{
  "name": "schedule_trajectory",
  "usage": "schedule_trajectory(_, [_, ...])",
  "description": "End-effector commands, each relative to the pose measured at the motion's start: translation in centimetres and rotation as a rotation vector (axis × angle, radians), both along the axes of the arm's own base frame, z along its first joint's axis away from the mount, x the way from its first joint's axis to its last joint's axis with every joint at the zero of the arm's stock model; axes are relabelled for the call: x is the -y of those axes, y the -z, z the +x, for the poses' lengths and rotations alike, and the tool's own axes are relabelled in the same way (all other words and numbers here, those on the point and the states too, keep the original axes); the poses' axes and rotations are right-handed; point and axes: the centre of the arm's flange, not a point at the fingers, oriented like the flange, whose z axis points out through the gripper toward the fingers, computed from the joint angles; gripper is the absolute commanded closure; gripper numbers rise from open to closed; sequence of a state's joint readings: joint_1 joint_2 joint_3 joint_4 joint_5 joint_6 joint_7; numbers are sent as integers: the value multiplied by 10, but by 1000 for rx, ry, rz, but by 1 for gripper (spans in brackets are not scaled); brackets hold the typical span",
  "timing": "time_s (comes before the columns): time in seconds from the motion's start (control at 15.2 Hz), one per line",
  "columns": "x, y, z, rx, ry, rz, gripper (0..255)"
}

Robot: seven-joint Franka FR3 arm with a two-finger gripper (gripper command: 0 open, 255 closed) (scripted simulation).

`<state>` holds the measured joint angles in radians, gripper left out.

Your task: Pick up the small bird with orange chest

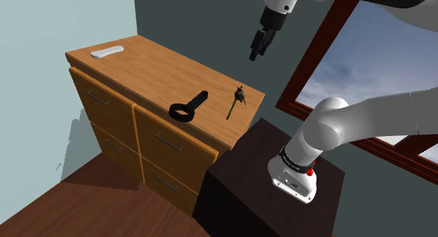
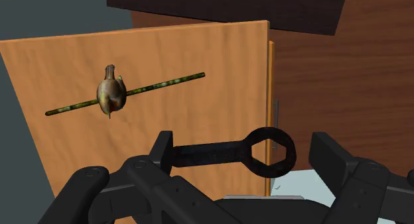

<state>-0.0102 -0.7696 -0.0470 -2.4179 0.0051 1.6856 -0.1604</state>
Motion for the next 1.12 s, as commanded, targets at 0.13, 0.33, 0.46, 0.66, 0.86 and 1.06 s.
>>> schedule_trajectory(0.13, [13, 21, 8, -3, -26, -10, 0])
schedule_trajectory(0.33, [32, 52, 20, -9, -66, -25, 0])
schedule_trajectory(0.46, [45, 73, 29, -12, -92, -35, 0])
schedule_trajectory(0.66, [65, 103, 42, -17, -131, -49, 0])
schedule_trajectory(0.86, [84, 134, 56, -23, -171, -64, 0])
schedule_trajectory(1.06, [103, 164, 70, -28, -210, -79, 0])
